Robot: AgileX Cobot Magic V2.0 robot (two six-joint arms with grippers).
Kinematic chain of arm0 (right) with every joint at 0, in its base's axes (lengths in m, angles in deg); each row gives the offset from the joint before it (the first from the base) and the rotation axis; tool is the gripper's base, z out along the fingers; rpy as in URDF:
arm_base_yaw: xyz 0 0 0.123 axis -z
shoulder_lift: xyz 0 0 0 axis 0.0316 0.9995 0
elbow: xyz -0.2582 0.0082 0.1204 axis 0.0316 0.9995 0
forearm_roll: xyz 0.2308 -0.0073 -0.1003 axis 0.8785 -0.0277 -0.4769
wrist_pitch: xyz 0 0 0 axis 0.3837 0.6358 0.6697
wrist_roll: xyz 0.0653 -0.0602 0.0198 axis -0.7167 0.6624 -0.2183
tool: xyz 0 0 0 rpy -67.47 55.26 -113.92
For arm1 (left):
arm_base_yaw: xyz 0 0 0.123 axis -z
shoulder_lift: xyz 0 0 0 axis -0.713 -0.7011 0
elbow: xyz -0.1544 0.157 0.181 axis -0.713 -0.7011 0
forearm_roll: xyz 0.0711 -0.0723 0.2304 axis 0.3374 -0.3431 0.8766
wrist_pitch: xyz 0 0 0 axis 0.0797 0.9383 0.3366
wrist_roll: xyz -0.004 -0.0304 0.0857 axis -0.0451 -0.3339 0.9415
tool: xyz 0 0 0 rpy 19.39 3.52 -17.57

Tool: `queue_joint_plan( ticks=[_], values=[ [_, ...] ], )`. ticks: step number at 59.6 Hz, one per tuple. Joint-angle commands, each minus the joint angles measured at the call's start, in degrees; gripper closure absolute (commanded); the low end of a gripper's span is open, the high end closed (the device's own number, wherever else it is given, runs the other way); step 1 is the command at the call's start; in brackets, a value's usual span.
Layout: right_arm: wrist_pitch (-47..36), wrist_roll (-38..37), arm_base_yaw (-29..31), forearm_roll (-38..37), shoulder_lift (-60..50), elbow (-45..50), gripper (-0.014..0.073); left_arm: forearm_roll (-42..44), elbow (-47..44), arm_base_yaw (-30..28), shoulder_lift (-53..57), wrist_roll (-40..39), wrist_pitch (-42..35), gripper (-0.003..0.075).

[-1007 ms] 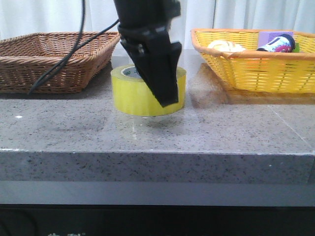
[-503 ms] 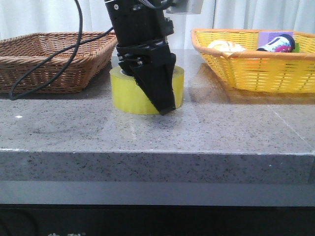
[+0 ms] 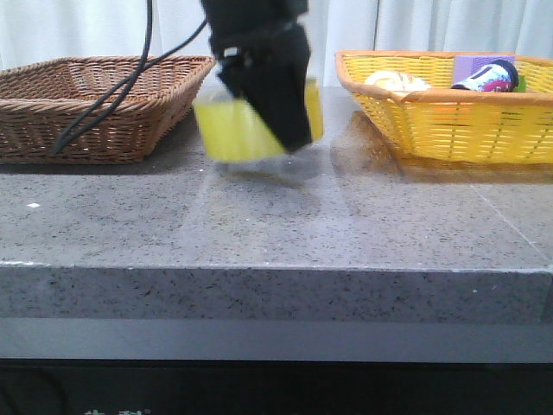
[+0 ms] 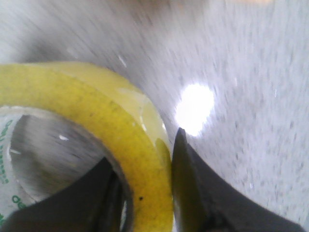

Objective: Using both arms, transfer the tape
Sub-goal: 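Carry the tape roll with the left gripper over the brown basket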

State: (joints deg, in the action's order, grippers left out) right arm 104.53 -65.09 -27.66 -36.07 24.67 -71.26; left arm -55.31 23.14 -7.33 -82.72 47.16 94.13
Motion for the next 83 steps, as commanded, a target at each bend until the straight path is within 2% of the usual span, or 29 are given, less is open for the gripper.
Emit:
queue_joint_plan(
  ticks=[1,20,37,58,78,83],
  values=[
    [-3.78,0.10,0.39,0.83,-0.26,-1.17,0.0162,-0.43,6.38,-0.01,3.90,-2.23,1.79,0.0530],
    [-3.78,0.10,0.39,0.83,-0.26,-1.17,0.0162,9.23,19.21,-1.81,3.90,-13.06,1.79,0.0531],
    [-3.78,0.10,0.39,0.83,-0.26,-1.17,0.0162,9.73,20.97,-11.78,3.54,-21.75,1.79,0.0531],
    [-3.73,0.10,0.39,0.83,-0.26,-1.17,0.0162,9.63,20.97,-20.84,-1.46,-22.91,1.79,0.0531],
    [-3.73,0.10,0.39,0.83,-0.26,-1.17,0.0162,9.63,20.97,-21.32,-6.41,-22.99,1.79,0.0529],
    [-3.73,0.10,0.39,0.83,-0.26,-1.17,0.0162,9.63,20.97,-21.32,-6.67,-23.04,1.79,0.0495]
  ],
)
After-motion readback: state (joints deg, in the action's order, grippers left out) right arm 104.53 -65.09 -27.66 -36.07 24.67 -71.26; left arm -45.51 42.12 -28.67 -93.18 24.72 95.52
